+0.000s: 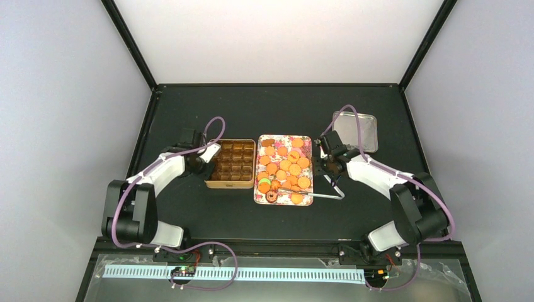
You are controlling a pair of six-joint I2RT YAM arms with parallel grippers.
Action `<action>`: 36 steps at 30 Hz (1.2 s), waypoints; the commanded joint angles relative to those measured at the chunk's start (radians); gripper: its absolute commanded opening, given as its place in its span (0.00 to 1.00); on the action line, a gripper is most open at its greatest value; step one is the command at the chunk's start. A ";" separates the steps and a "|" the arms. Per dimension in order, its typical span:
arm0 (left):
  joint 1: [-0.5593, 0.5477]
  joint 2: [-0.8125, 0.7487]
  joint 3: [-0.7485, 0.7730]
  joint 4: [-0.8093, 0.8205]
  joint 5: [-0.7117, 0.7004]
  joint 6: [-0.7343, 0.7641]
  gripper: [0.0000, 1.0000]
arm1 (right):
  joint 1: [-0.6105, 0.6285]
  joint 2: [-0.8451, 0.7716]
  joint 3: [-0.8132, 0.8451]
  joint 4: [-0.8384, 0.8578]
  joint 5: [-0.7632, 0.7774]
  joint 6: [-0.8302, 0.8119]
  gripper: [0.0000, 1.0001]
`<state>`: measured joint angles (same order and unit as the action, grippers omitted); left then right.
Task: Pack the cookies
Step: Move the packing box to the center of the board, then pick up the clamp from the center of the board.
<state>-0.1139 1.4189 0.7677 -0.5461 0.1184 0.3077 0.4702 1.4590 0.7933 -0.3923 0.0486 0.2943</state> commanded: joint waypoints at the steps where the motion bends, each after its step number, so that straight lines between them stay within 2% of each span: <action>1: -0.013 -0.031 0.000 -0.063 -0.015 0.052 0.45 | 0.004 0.034 0.033 -0.015 -0.003 0.005 0.53; 3: -0.016 -0.027 0.005 -0.077 -0.004 0.066 0.62 | 0.004 0.040 0.034 -0.010 -0.012 0.005 0.49; 5: -0.017 -0.025 0.012 -0.095 0.015 0.079 0.74 | 0.005 0.044 0.035 -0.005 -0.020 0.002 0.43; 9: -0.017 -0.037 0.035 -0.140 0.095 0.110 0.85 | 0.003 0.036 0.034 -0.006 -0.026 -0.008 0.32; 14: -0.017 -0.063 0.058 -0.195 0.244 0.218 0.85 | 0.005 0.035 0.048 -0.032 -0.033 -0.036 0.20; 17: -0.017 -0.066 0.091 -0.244 0.291 0.300 0.87 | 0.007 0.033 0.051 -0.041 -0.041 -0.044 0.18; 20: -0.017 -0.054 0.161 -0.324 0.304 0.388 0.96 | 0.005 0.026 0.048 -0.043 -0.045 -0.050 0.16; 25: -0.017 -0.046 0.264 -0.459 0.311 0.523 0.99 | 0.023 0.034 0.053 -0.049 -0.041 -0.056 0.16; 28: -0.018 -0.046 0.306 -0.545 0.344 0.599 0.99 | 0.037 0.045 0.053 -0.049 -0.023 -0.053 0.28; 32: -0.027 -0.056 0.329 -0.598 0.374 0.667 0.99 | 0.042 0.046 0.054 -0.045 -0.021 -0.050 0.34; 34: -0.045 -0.072 0.328 -0.598 0.387 0.686 0.99 | 0.044 0.047 0.054 -0.044 -0.021 -0.049 0.32; 36: -0.075 -0.084 0.333 -0.608 0.426 0.707 0.99 | 0.045 0.042 0.053 -0.043 -0.018 -0.050 0.22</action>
<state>-0.1478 1.3739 1.0664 -1.0779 0.4572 0.9146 0.5056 1.4933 0.8188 -0.4282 0.0265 0.2447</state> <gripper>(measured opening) 0.988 0.288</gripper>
